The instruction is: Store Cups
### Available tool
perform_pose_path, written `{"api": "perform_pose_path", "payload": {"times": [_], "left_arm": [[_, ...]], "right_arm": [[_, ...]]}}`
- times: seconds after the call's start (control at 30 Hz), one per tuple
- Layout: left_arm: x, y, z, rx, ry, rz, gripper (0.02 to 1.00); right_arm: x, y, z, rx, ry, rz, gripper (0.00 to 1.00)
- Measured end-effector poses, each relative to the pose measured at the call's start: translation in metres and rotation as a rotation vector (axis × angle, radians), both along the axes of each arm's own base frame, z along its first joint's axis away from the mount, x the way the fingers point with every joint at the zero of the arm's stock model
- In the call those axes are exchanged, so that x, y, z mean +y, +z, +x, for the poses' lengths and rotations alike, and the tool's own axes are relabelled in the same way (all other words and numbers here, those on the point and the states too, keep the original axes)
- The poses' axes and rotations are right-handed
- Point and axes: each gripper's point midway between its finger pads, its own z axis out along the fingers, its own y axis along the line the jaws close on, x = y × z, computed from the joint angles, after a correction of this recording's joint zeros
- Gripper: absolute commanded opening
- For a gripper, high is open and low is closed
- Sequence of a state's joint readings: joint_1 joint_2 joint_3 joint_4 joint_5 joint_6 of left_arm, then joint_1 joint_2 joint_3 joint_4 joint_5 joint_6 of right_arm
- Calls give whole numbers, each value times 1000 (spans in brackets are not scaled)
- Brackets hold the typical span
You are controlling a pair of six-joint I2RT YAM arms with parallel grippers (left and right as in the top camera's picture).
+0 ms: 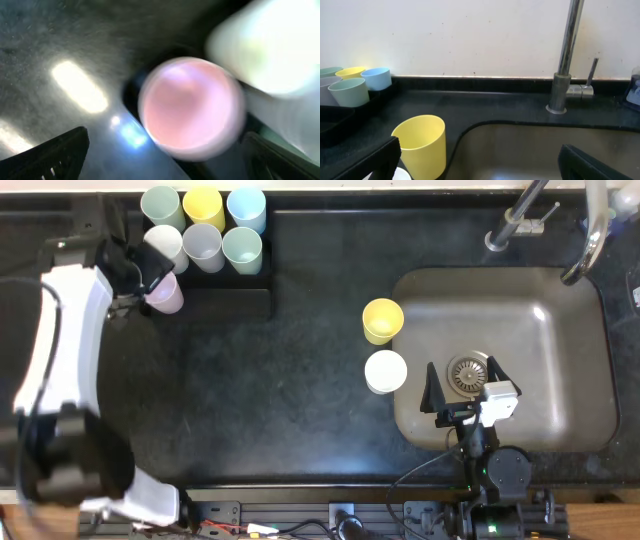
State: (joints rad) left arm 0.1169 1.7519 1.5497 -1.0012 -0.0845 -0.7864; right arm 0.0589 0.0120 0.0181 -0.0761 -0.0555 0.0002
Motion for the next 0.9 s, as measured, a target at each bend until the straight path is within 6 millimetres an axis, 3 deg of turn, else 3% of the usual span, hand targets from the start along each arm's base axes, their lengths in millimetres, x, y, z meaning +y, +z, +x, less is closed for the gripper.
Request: {"api": "perform_pose_path", "payload": {"times": [0.03,0.07,0.13,0.2,0.3,0.37,0.47,0.53,0.6,0.9], "left_arm": [[-11,16,0,-43,-28,4,998],[-40,46,0,-128,-99,7,998],[-83,72,1,-214,-204,16,996],[-145,88,2,-289,-348,18,998],[-245,84,1,-362,-535,8,998],[-307,68,-5,-385,-627,-16,998],[-378,32,-23,-368,-728,-56,998],[-400,9,-38,-320,-764,-67,998],[-410,-7,-47,-280,-779,-81,1000],[-382,-29,-35,-165,-710,-137,998]], "right_arm": [[0,0,0,0,0,0,998],[0,0,0,0,0,0,998],[0,0,0,0,0,0,998],[0,0,0,0,0,0,998],[0,0,0,0,0,0,998],[0,0,0,0,0,0,998],[0,0,0,0,0,0,998],[0,0,0,0,0,1,996],[0,0,0,0,0,0,998],[0,0,0,0,0,0,993]]}}
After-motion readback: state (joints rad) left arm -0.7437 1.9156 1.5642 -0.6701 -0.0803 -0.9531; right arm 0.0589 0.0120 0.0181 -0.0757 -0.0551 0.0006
